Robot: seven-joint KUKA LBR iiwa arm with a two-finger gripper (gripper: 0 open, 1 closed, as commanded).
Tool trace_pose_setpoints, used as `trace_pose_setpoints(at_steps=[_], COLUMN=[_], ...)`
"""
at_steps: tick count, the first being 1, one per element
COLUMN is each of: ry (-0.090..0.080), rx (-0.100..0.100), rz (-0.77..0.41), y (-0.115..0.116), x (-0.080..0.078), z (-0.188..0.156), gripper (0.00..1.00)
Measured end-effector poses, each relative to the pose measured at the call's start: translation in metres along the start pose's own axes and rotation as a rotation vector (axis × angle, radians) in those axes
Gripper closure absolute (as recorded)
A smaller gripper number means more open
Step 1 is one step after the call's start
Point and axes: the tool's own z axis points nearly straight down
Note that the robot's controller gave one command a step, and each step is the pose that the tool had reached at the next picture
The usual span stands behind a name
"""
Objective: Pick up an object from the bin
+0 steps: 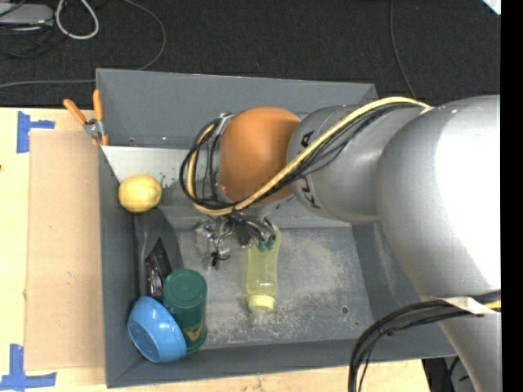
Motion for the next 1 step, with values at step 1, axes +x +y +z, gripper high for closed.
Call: trace_pose_setpoints(at_steps=[1], ry=[0.011], rx=[-0.002], rz=[0.001], y=[0.0007], x=[0.0033], z=[-0.0154], gripper=[1.0])
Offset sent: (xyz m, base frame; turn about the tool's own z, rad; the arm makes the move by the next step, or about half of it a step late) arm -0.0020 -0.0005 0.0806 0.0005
